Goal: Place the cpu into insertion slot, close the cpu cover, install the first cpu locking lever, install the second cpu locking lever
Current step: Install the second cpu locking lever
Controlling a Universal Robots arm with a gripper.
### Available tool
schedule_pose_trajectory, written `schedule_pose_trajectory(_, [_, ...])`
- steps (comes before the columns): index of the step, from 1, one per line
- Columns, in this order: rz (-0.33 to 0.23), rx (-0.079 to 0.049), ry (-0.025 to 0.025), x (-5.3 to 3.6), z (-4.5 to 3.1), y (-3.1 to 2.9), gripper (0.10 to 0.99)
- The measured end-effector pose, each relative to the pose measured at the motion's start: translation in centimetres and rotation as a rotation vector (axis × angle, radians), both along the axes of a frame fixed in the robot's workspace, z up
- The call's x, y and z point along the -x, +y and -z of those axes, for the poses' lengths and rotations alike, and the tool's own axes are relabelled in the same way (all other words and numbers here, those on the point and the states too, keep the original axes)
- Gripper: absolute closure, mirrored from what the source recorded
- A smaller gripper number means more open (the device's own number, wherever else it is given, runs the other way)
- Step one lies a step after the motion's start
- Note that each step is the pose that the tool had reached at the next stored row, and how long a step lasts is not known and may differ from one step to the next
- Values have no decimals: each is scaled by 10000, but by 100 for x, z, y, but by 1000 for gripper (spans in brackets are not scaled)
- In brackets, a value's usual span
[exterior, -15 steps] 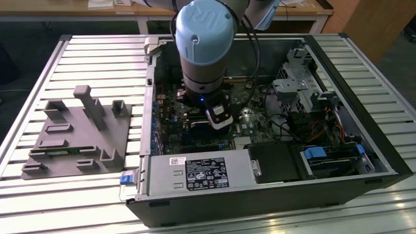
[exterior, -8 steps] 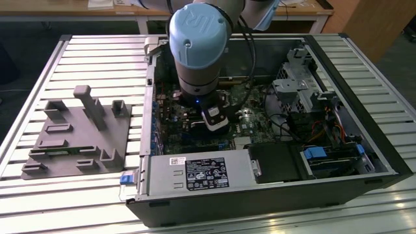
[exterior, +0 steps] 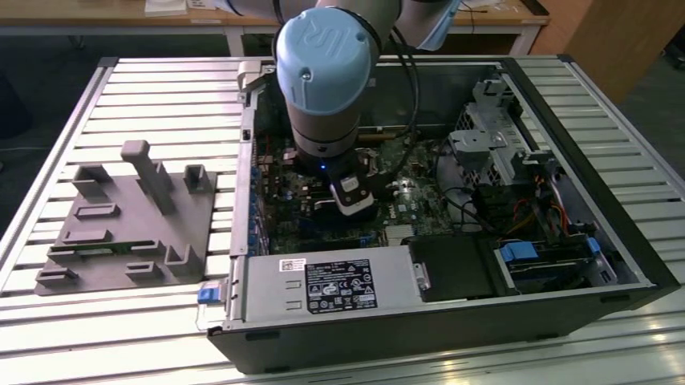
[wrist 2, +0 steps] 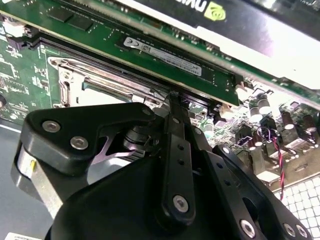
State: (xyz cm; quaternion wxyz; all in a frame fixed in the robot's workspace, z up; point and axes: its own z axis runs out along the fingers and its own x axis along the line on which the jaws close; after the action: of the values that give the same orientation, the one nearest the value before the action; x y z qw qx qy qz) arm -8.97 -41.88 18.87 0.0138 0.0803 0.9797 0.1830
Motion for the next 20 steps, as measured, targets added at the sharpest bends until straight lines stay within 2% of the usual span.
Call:
schedule_pose_trajectory(12, [1, -19, -1, 4, 34, 42, 980])
schedule_pose_trajectory(20, [1, 39, 0, 7, 26, 46, 980])
